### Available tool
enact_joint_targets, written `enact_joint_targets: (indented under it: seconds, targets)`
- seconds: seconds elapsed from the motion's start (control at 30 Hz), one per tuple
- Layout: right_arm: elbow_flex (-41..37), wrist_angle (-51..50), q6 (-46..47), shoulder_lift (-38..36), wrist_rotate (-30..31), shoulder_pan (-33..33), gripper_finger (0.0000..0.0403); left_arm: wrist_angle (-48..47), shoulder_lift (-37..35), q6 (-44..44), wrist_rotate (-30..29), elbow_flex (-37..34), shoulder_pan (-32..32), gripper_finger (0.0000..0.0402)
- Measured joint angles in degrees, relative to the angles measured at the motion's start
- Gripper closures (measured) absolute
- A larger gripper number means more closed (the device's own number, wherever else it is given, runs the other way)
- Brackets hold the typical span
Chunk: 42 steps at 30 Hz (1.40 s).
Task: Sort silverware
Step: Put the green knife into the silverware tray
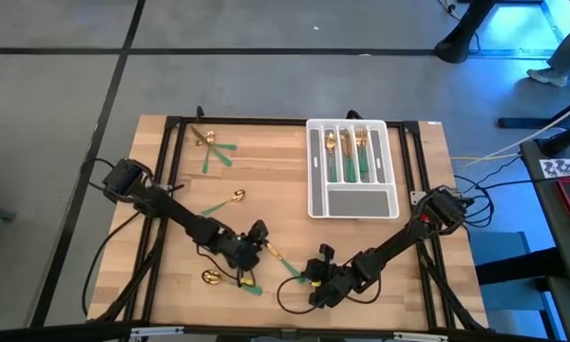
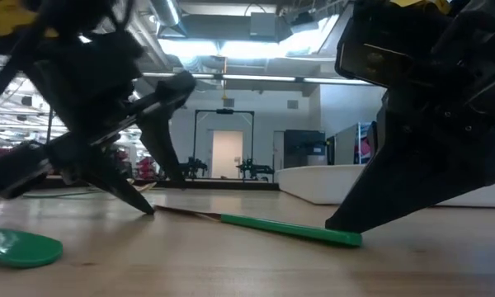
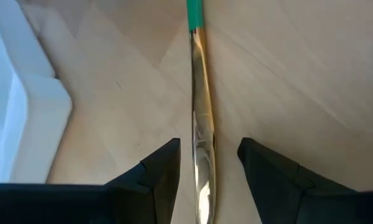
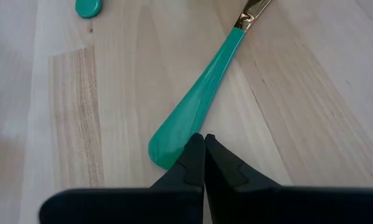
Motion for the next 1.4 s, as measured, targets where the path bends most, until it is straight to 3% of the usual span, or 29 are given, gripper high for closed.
enact_joint_targets:
  seconds: [0.23,0.47,0.73,0.93,1.4]
  targets:
    - [0.00,0.13,0.07,0.02,0.30,0.01,0.0400,-0.11,0.26,3.77,2.42,0.58,2.69,0.0235]
    - [0.00,0.20,0.07,0.02,0.37,0.02,0.0400,3.01,0.74,10.86,0.50,0.47,3.13,0.0235]
    - [0.00,0.26,0.07,0.02,0.40,0.02,0.0400,6.89,4.55,8.83,-6.07,0.73,2.62,0.0235]
    - [0.00,0.30,0.05,0.02,0.41,0.02,0.0400,8.81,5.01,6.17,-6.47,0.67,2.70,0.0236]
    - [-0.02,1.18,-0.11,0.02,0.41,0.02,0.0400,10.99,5.90,5.80,-2.16,0.69,4.73,0.0317]
